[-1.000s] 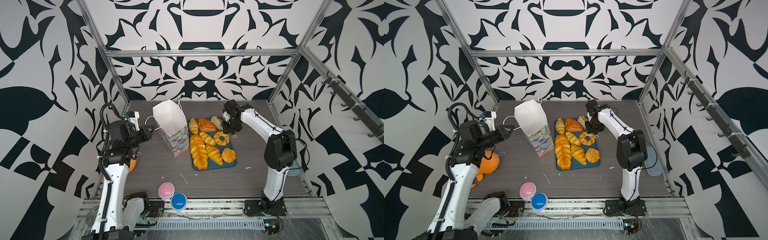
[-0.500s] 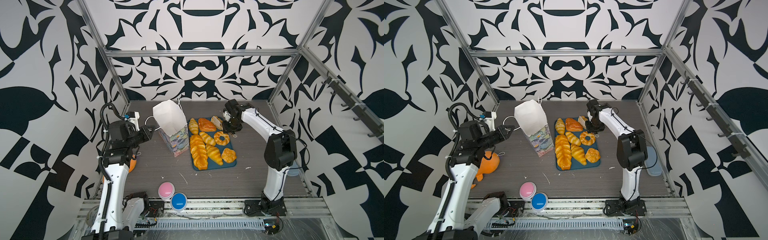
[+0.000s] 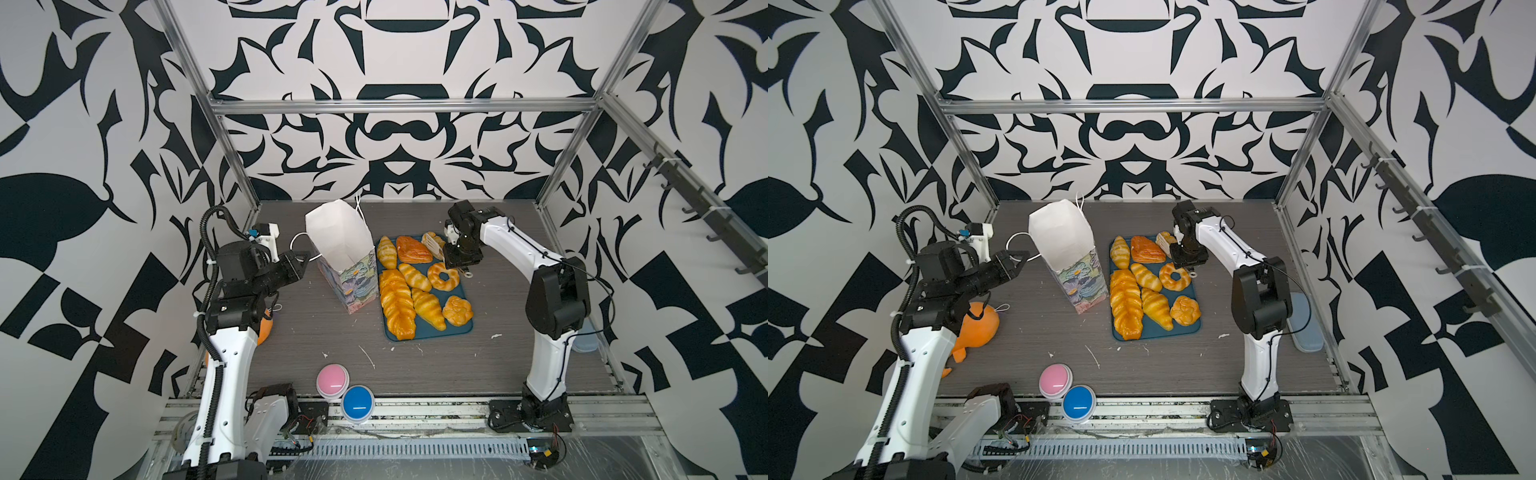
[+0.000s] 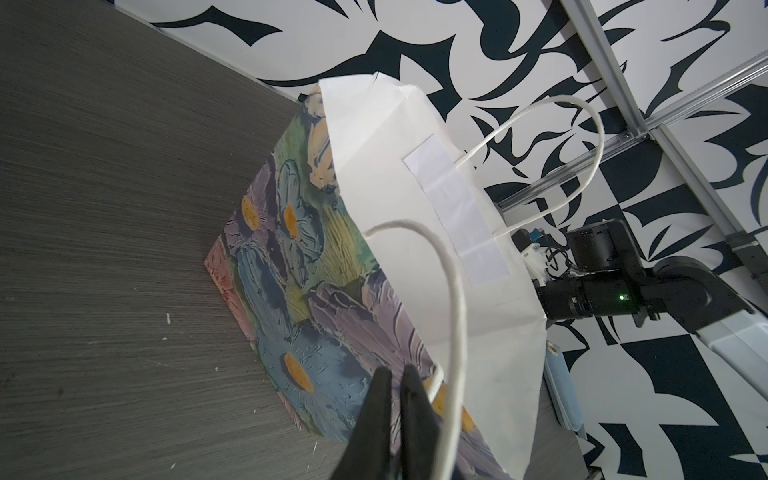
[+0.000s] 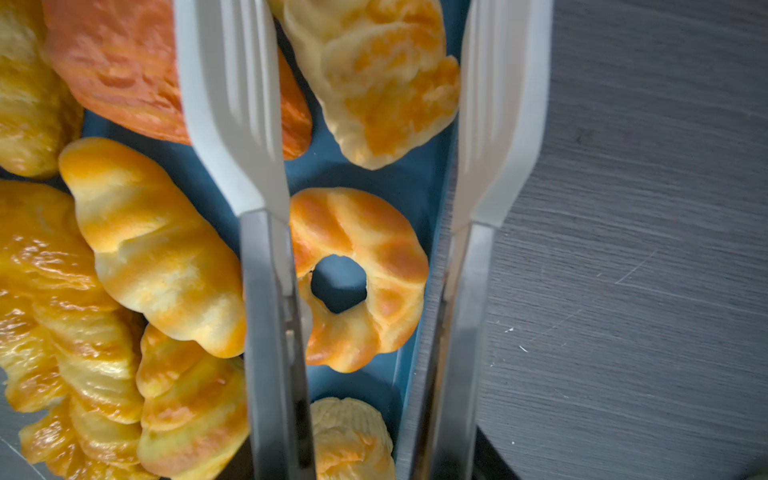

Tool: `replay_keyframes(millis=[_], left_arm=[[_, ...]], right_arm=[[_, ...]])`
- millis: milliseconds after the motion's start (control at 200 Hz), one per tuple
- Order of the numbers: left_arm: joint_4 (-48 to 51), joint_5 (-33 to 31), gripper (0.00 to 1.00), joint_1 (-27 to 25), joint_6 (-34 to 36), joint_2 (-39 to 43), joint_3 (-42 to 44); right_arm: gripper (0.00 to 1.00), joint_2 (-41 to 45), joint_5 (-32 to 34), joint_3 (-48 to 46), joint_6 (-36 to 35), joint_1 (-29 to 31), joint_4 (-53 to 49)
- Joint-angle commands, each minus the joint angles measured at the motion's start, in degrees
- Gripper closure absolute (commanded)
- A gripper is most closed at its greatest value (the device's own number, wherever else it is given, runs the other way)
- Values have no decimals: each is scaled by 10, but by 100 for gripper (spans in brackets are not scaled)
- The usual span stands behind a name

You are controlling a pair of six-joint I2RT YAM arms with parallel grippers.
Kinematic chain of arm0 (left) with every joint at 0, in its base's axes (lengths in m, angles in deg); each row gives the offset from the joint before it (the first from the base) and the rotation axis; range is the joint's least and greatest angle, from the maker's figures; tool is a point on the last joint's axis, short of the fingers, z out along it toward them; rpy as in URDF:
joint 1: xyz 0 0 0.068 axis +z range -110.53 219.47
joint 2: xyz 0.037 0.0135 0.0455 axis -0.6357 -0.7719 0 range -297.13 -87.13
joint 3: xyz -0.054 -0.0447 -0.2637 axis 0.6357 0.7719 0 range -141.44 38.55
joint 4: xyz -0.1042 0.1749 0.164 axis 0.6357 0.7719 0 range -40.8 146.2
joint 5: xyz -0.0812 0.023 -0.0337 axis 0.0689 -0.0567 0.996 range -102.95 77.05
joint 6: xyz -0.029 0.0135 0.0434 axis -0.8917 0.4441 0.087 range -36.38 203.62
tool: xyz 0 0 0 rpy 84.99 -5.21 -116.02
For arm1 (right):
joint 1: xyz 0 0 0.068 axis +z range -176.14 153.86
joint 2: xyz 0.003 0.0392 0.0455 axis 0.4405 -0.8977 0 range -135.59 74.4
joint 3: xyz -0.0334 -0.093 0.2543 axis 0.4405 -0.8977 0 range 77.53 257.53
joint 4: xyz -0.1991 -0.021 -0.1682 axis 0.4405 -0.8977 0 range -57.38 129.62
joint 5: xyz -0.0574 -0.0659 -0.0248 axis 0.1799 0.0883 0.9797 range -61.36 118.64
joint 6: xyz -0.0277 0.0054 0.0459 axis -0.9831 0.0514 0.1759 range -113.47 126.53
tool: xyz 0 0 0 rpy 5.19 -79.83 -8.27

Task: Place the fake bread into the paper bag
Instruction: 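Lower the tongs onto the pale bun farthest from the robot and pinch it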

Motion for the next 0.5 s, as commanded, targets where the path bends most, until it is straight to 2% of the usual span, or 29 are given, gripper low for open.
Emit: replay_keyframes(millis=[0, 495], left_arm=[[10, 2, 89, 2, 0, 0, 1], [13, 0, 89, 2, 1, 1, 0]], right_arm=[[48, 9, 9, 19, 0, 6, -3], [59, 49, 39, 2, 8, 8, 10]])
